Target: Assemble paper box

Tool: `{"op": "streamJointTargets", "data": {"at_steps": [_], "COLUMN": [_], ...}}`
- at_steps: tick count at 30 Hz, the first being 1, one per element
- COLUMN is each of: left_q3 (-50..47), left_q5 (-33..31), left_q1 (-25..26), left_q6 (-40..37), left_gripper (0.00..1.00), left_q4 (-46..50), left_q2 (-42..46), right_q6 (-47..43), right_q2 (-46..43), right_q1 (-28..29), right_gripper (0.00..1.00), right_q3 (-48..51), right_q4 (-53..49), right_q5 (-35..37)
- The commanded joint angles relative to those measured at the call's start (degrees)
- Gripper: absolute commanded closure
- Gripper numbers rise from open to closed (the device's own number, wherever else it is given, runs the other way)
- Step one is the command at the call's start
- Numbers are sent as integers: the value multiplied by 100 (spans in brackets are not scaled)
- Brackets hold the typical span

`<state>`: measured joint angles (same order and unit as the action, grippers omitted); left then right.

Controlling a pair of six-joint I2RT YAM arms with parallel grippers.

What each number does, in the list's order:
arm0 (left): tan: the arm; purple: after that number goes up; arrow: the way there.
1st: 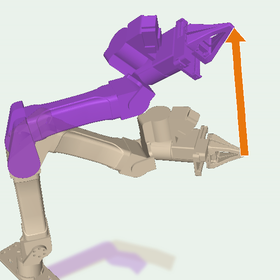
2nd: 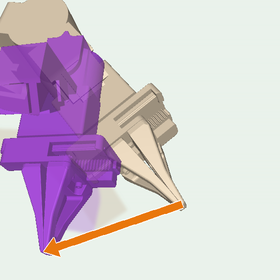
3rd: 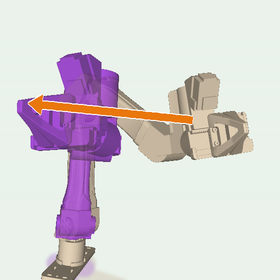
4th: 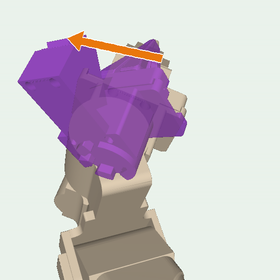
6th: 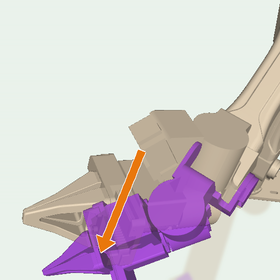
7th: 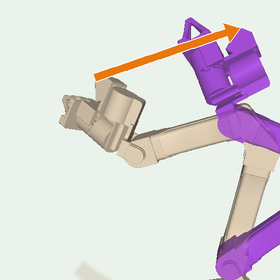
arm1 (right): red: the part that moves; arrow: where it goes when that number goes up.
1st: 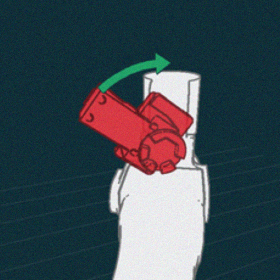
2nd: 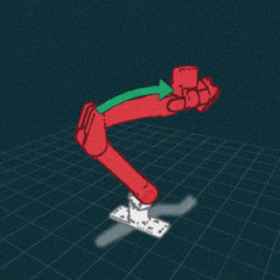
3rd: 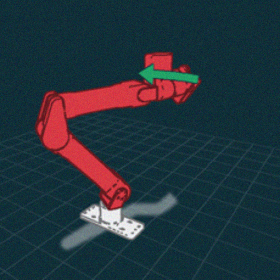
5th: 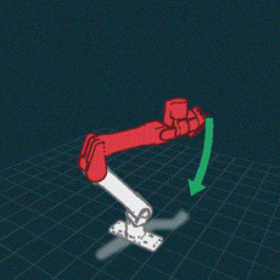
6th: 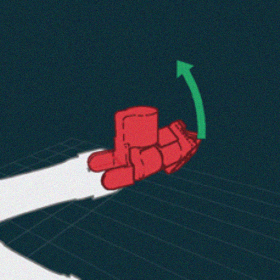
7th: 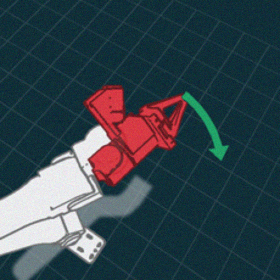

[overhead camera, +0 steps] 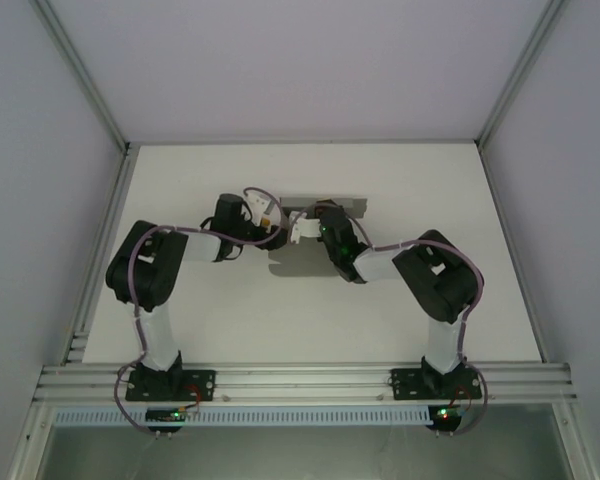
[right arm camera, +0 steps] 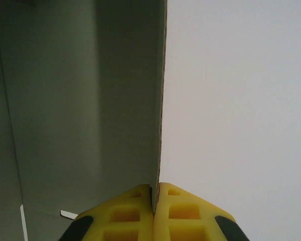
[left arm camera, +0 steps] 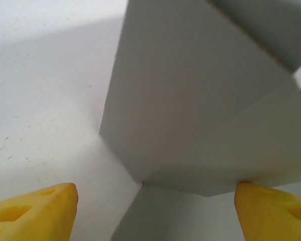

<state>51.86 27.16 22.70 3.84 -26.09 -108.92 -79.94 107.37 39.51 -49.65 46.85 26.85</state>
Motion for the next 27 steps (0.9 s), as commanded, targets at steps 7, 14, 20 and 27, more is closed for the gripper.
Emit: {"op": "streamJointTargets", "data": {"at_steps": [7,14,20,27], "left_q3": [563,879,938,1219], "left_q5": [-258,-357,-565,-939], "left_q1": [152,260,362,455], "left_q6": [120,302,370,441], "left_gripper": [30,42,42,59], "left_q4": [-212,-393,-649,-542], "left_q2": [-103,-337,-390,-518], "right_q6": [341,675,1016,1200], "right_q2": [-128,-128,-172,-169], "right_q1": [154,136,53,18], "right_gripper": [100,100,100,100], "right_q3": [31,-151,-274,-387], "right_q4": [-1220,-1998,-2730,-3249], "right_q5": [-256,-655,-1057,-1410]}}
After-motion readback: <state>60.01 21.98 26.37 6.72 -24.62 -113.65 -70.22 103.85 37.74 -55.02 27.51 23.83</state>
